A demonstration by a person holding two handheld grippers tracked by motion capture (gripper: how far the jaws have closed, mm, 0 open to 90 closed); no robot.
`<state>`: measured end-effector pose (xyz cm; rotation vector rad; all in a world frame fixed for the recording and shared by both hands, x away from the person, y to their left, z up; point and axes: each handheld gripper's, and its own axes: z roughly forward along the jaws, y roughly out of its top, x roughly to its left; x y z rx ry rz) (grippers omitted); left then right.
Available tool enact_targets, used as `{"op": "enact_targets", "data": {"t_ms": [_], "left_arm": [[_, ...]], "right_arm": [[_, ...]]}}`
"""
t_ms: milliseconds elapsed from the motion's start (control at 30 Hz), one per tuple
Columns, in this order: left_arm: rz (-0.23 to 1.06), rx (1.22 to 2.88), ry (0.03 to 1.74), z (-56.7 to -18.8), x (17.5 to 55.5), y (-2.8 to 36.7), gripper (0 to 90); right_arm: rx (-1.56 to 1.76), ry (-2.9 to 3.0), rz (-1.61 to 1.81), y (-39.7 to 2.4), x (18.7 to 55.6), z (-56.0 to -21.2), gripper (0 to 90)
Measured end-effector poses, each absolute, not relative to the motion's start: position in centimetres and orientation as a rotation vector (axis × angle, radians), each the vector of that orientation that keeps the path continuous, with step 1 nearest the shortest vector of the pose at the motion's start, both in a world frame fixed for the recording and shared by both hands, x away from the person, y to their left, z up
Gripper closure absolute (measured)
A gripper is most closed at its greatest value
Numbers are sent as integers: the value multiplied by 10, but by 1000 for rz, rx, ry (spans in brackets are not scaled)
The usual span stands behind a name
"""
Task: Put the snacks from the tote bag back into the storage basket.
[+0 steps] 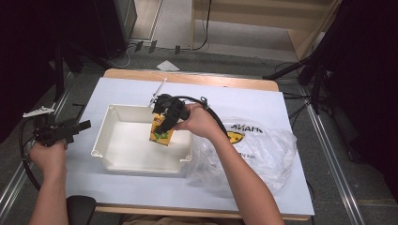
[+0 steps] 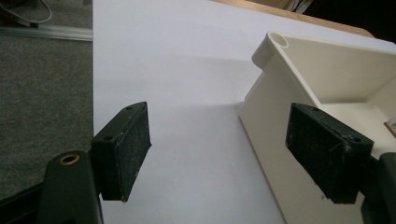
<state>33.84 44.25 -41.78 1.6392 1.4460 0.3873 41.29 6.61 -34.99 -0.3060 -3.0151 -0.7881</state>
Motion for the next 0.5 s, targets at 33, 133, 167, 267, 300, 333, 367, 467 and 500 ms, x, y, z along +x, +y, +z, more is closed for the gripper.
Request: {"op": "enact_targets", "data": {"t_ms": [33,133,167,267,300,333,367,467,500], "left_arm": [[386,1639,1444,-418,338,442,231],[386,1641,1445,-418,339,443,232],[385,1641,1445,-418,339,442,231],[386,1641,1445,-418,339,442,231],[386,1639,1445,-418,339,443,231],[385,1640,1444,-418,339,443,232],[385,1643,1445,-418,339,443,231],[385,1640,1445,-418,339,442,231],[386,1640,1444,-418,339,442,231]], "right_arm": [[-301,-3019,-782,67,413,-351,545],[-260,-3035,-759,70,413,-357,544],[-257,-3034,-745,71,412,-358,544],[-236,-3044,-726,75,412,-363,544],[-228,-3045,-720,76,412,-364,543],[-233,-3045,-714,76,411,-366,543],[-229,-3042,-704,77,411,-367,542],[-224,-3038,-694,80,410,-370,542],[-223,-3033,-690,80,410,-371,542]]}}
